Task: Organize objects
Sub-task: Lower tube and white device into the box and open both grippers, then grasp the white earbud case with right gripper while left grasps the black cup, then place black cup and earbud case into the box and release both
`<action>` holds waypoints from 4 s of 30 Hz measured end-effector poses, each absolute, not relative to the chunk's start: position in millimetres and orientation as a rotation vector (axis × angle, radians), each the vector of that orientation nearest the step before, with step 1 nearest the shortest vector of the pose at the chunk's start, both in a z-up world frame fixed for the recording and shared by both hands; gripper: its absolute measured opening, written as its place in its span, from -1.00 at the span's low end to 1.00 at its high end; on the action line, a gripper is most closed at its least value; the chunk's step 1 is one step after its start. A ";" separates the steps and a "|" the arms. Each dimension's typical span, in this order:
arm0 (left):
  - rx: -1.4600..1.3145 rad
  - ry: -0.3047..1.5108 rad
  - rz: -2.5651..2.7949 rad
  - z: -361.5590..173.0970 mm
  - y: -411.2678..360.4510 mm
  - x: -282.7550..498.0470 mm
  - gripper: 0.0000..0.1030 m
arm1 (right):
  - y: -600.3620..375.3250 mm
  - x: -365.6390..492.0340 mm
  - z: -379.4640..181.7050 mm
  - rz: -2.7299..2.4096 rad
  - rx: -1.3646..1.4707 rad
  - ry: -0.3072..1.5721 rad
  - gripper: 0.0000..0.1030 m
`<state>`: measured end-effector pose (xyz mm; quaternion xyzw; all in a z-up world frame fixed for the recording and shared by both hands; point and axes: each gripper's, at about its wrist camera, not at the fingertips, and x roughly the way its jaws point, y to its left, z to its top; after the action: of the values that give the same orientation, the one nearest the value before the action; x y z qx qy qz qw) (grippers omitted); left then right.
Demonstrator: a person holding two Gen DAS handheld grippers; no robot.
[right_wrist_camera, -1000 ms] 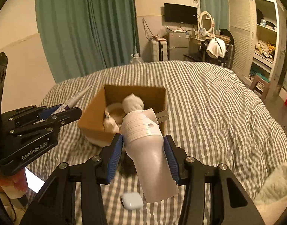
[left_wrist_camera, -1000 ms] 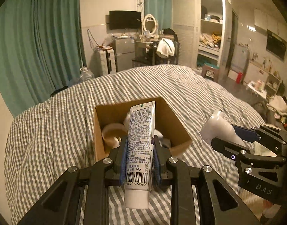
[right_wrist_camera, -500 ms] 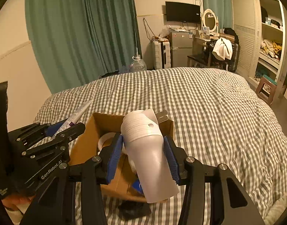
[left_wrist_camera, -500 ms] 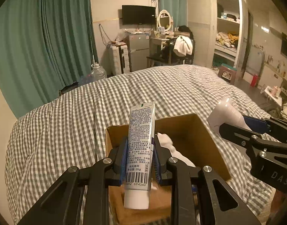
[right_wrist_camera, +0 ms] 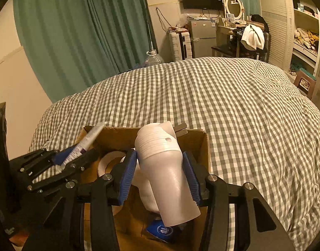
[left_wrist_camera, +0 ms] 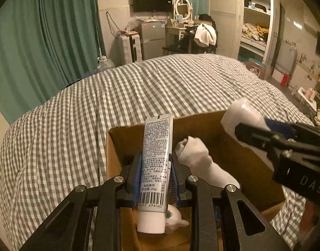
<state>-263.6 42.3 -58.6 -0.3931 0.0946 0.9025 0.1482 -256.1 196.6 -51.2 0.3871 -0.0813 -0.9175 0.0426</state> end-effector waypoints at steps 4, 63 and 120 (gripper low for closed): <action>-1.160 0.267 2.563 -61.7 38.1 -257.6 -0.17 | 195.9 -244.6 -40.6 -2.836 1.133 -0.270 0.18; -1.280 0.434 2.514 -150.3 6.3 -96.9 0.73 | 153.7 -52.9 -193.2 -2.582 1.665 -0.173 0.06; -1.020 0.529 2.439 -61.9 65.3 -56.8 0.05 | 225.7 -6.8 -79.1 -2.936 1.318 -0.295 0.06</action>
<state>-56.8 65.3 -61.9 -0.3690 0.1915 0.8823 0.2209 -6.8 225.7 -79.1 0.4074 -0.0911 -0.9076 -0.0452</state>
